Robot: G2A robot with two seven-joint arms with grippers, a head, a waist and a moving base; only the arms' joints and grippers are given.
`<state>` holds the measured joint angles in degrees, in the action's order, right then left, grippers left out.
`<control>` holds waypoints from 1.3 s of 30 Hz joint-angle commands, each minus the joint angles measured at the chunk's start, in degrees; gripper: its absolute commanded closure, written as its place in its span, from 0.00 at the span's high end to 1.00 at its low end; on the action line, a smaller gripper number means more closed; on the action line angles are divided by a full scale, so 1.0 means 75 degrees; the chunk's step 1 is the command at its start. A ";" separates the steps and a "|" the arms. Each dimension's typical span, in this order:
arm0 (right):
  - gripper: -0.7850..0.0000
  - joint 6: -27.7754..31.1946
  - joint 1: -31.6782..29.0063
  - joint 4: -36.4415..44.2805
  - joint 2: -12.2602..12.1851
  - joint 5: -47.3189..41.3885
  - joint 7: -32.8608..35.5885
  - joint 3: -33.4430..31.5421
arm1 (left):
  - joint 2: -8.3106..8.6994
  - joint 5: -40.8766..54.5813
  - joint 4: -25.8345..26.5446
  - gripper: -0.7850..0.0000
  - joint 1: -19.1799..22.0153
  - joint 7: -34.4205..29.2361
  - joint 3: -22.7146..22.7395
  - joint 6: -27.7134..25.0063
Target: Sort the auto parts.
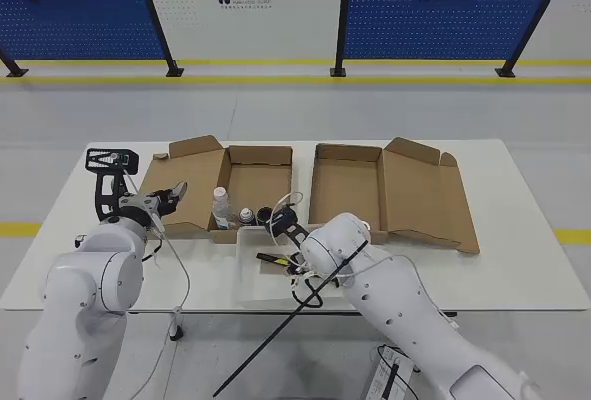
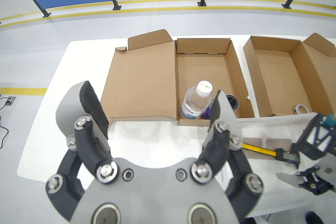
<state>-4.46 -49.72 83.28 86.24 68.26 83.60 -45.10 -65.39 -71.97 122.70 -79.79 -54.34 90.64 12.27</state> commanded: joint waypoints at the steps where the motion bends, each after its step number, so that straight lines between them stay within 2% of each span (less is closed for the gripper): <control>1: 1.00 0.0006 0.0020 -0.0124 0.0014 -0.0007 0.0006 0.0020 | 0.0000 0.0000 0.0000 1.00 0.0000 0.0000 0.0000 0.0000; 14: 1.00 0.0064 0.0253 -0.0868 0.0128 -0.0059 0.0190 0.0157 | 0.0000 0.0000 0.0000 1.00 0.0000 0.0000 0.0000 0.0000; 16: 0.94 0.0084 0.0290 -0.1007 0.0147 -0.0057 0.0216 0.0188 | 0.0000 0.0000 0.0000 1.00 0.0000 0.0000 0.0000 0.0000; 20: 0.90 0.0089 0.0360 -0.1234 0.0192 -0.0076 0.0298 0.0255 | 0.0000 0.0000 0.0000 1.00 0.0000 0.0000 0.0000 0.0000; 23: 0.91 0.0061 0.0401 -0.1332 0.0225 -0.0074 0.0331 0.0300 | 0.0000 0.0000 0.0000 1.00 0.0000 0.0000 0.0000 0.0000; 30: 0.77 0.0057 0.0421 -0.1552 0.0268 -0.0129 0.0313 0.0296 | 0.0000 0.0000 0.0000 1.00 0.0000 0.0000 0.0000 0.0000; 32: 0.77 0.0069 0.0429 -0.1621 0.0283 -0.0139 0.0297 0.0306 | 0.0000 0.0000 0.0000 1.00 0.0000 0.0000 0.0000 0.0000; 39: 0.68 0.0044 0.0476 -0.1886 0.0332 -0.0170 0.0265 0.0318 | 0.0000 0.0000 0.0000 1.00 0.0000 0.0000 0.0000 0.0000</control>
<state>-4.08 -46.20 69.28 88.69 66.96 85.57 -42.72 -65.39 -71.97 122.70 -79.79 -54.34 90.64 12.27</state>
